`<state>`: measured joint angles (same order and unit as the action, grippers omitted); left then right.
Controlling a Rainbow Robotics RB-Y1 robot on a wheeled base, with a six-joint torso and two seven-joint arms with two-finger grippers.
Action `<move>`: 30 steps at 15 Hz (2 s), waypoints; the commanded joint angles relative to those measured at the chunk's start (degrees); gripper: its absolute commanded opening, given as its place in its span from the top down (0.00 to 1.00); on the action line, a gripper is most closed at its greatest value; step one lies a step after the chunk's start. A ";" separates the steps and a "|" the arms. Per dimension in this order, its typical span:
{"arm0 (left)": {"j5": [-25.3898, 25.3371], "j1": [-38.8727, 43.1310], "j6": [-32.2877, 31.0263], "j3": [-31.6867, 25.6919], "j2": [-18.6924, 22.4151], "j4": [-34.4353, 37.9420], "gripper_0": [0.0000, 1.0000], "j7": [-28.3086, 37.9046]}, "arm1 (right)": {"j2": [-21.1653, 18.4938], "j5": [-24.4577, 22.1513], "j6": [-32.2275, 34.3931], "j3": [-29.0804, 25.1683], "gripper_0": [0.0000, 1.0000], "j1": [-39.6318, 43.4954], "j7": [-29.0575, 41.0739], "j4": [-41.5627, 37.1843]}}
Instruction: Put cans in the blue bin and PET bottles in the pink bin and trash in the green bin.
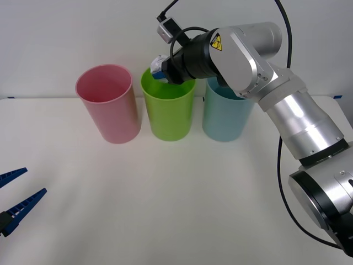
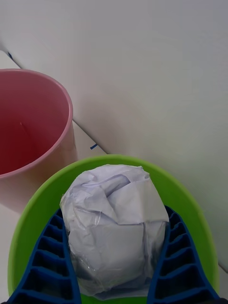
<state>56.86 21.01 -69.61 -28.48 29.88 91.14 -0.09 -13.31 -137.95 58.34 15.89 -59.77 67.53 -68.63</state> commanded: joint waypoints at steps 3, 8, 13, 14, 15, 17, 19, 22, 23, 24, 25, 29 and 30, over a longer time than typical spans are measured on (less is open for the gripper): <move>0.00 0.00 0.00 0.00 0.00 0.00 0.15 0.00 | 0.04 -0.92 -0.15 0.01 0.00 0.01 -1.35 -0.10; 0.00 0.00 0.00 0.00 0.00 0.00 0.14 0.00 | -0.05 -0.92 -0.15 -0.07 0.00 0.01 -1.09 -0.01; 0.00 0.00 0.00 0.00 0.00 0.00 0.14 0.00 | -0.66 2.42 1.61 -3.24 0.00 0.01 -0.65 -3.35; 0.00 0.00 0.00 0.00 0.00 0.00 0.15 0.00 | -1.10 4.01 3.89 -5.08 0.00 0.09 -0.38 -5.99; 0.00 0.00 0.00 0.00 0.00 0.00 0.14 0.00 | -1.80 5.94 5.82 -7.02 0.00 0.53 -0.12 -8.71; 0.00 0.00 0.00 0.00 0.00 0.00 0.15 0.00 | -5.32 10.42 7.93 -9.74 0.00 3.52 0.49 -17.15; 0.00 0.00 0.00 0.00 0.00 0.00 0.15 0.00 | -8.83 14.82 7.93 -11.41 0.00 9.32 1.02 -26.11; 0.00 0.00 0.00 0.00 0.00 0.00 0.15 0.00 | -11.12 20.53 7.93 -16.07 0.00 18.73 -2.67 -35.52; 0.00 0.00 0.00 0.00 0.00 0.00 0.15 0.00 | -11.56 23.08 7.93 -18.27 0.00 23.30 -3.99 -39.12; 0.00 0.00 0.00 0.00 0.00 0.00 0.15 0.00 | -11.82 24.49 7.93 -19.94 0.00 26.90 -4.34 -42.02; 0.00 0.00 0.00 0.00 0.00 0.00 0.15 0.00 | -11.91 25.80 7.93 -21.52 0.00 30.15 -4.69 -44.83; 0.00 0.00 0.00 0.00 0.00 0.00 0.15 0.00 | -13.84 33.36 8.02 -26.71 0.00 43.86 -9.88 -52.66; 0.00 0.00 0.00 0.00 0.00 0.00 0.15 0.00 | -13.93 35.82 8.02 -27.58 0.00 46.15 -12.69 -52.66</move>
<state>56.87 21.00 -69.61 -28.48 29.88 91.15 -0.09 -27.15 -104.01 66.34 -10.98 -15.44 56.96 -121.18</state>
